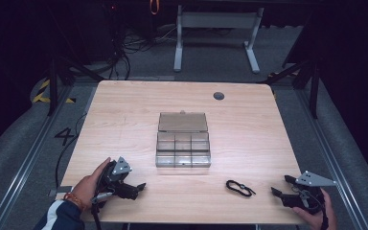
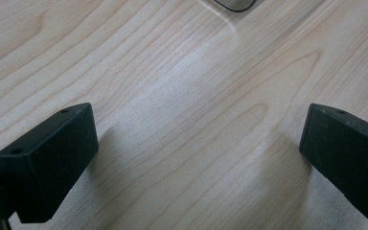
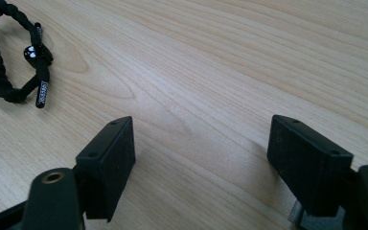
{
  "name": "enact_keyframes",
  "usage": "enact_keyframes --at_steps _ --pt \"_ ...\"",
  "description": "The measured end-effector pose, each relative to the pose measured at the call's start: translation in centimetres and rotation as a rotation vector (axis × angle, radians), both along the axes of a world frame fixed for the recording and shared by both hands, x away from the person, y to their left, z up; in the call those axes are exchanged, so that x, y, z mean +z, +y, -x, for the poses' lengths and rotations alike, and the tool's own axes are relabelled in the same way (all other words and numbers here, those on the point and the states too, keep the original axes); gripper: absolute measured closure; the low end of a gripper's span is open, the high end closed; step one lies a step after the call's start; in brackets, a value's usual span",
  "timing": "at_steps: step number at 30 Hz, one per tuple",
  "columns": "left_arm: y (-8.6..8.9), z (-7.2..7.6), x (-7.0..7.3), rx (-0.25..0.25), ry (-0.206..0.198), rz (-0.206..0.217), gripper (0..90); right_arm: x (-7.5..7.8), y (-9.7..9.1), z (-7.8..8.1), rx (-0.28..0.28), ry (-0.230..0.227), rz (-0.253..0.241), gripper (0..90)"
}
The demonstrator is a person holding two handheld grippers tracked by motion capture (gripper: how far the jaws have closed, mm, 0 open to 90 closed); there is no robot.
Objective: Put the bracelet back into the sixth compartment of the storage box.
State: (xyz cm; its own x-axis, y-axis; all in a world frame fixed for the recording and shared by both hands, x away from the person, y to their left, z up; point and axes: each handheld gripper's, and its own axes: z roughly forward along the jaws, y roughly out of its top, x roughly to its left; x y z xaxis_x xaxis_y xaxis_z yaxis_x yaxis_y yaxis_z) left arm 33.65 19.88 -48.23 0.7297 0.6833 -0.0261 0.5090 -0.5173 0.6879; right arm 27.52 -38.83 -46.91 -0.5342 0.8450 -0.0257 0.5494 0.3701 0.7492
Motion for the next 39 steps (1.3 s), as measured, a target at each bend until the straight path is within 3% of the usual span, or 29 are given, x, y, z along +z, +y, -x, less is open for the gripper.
enact_keyframes --at_steps 14,19,22,24,29,32,35,39 --pt "0.1 -0.3 0.0 0.007 0.0 0.002 0.1 0.4 0.0 -0.2 0.014 0.028 0.025 25.7" --pt "0.1 -0.3 0.0 0.007 0.0 0.002 0.1 1.2 0.5 -0.5 0.075 0.081 0.079 24.1" --pt "0.1 -0.3 0.0 0.007 0.0 0.002 0.1 2.1 0.8 -0.6 0.113 0.084 0.04 24.5" --pt "0.1 -0.3 0.0 0.007 0.0 0.002 0.1 2.8 1.4 -0.8 0.151 0.086 0.027 25.2" --pt "0.1 -0.3 0.0 0.007 0.0 0.002 0.0 4.4 4.0 -1.5 0.236 0.101 0.051 28.8" --pt "0.1 -0.3 0.0 0.007 0.0 0.002 0.1 4.7 5.2 -1.9 0.279 0.107 0.055 29.9" --pt "0.1 -0.3 0.0 0.007 0.0 0.002 0.1 5.2 7.6 -2.3 0.349 0.117 0.089 32.4" --pt "0.1 -0.3 0.0 0.007 0.0 0.002 0.1 5.3 8.9 -2.8 0.385 0.137 0.098 34.0"
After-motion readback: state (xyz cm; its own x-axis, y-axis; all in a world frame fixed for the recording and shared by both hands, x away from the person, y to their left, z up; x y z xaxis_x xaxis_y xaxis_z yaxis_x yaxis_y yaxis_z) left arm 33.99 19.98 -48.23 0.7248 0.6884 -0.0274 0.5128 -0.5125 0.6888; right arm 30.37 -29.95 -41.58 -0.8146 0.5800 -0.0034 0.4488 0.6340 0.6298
